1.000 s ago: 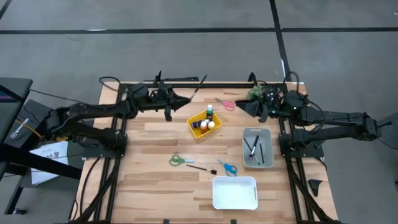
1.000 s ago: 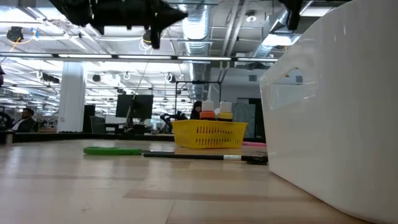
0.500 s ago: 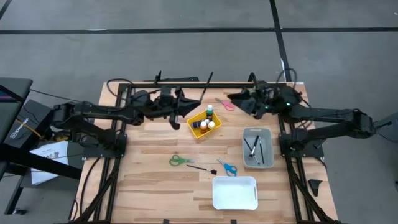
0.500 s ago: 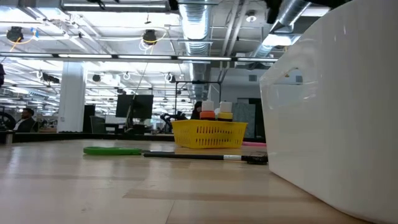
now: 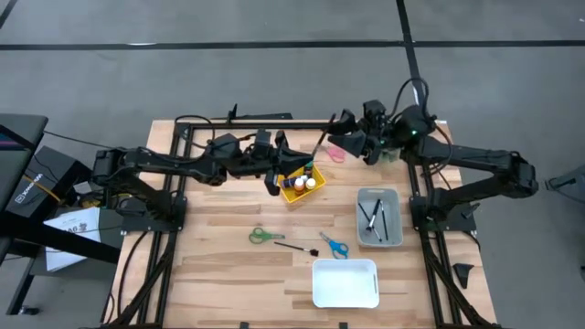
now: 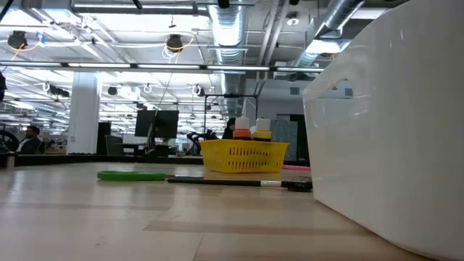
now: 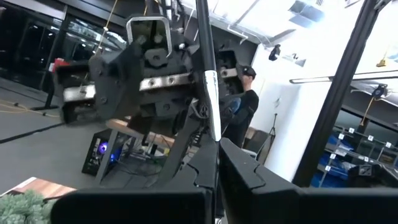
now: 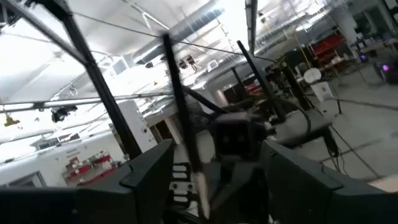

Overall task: Pick & Place Paint Supplies
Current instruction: Put the black eyeshadow brush into the gray bin

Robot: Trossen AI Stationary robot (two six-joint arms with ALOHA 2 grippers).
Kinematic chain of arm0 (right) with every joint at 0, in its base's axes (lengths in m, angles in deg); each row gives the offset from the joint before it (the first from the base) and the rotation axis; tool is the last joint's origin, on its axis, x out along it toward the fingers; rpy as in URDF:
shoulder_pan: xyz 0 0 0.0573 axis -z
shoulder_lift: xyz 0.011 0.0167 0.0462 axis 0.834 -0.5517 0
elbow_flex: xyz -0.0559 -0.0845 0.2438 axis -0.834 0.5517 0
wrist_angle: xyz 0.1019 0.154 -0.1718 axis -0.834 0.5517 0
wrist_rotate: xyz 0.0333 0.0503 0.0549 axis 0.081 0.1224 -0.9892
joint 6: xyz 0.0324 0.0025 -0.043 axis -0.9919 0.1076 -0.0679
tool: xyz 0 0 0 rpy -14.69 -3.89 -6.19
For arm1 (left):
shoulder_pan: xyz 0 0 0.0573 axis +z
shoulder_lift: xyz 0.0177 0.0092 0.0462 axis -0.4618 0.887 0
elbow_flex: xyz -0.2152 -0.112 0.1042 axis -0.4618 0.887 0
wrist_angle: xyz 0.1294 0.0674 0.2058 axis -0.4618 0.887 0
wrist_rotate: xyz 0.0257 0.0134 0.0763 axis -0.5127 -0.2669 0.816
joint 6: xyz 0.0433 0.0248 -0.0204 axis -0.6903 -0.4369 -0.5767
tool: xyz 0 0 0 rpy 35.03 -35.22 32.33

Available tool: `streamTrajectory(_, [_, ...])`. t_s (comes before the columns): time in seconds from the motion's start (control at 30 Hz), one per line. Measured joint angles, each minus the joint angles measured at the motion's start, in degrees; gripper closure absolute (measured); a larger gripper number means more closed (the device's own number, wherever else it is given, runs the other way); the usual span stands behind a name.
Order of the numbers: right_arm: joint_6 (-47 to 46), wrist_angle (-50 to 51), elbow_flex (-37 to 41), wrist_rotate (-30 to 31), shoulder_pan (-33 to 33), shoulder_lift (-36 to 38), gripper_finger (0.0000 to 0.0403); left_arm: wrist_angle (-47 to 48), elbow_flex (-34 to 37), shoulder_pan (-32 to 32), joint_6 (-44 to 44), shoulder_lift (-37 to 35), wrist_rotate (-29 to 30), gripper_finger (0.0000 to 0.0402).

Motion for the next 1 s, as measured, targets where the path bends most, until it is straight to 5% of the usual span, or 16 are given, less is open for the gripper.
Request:
streamTrajectory(0.6, [1.5, 2.5, -5.3, -1.6, -0.6, -2.6, 0.0172, 1.1, 0.0, 0.1, 0.3, 0.0, 0.0, 0.0401])
streamTrajectory(1.0, [2.2, 2.9, -6.0, -1.6, -0.6, -2.5, 0.0255, 1.1, 0.0, 0.1, 0.3, 0.0, 0.0, 0.0401])
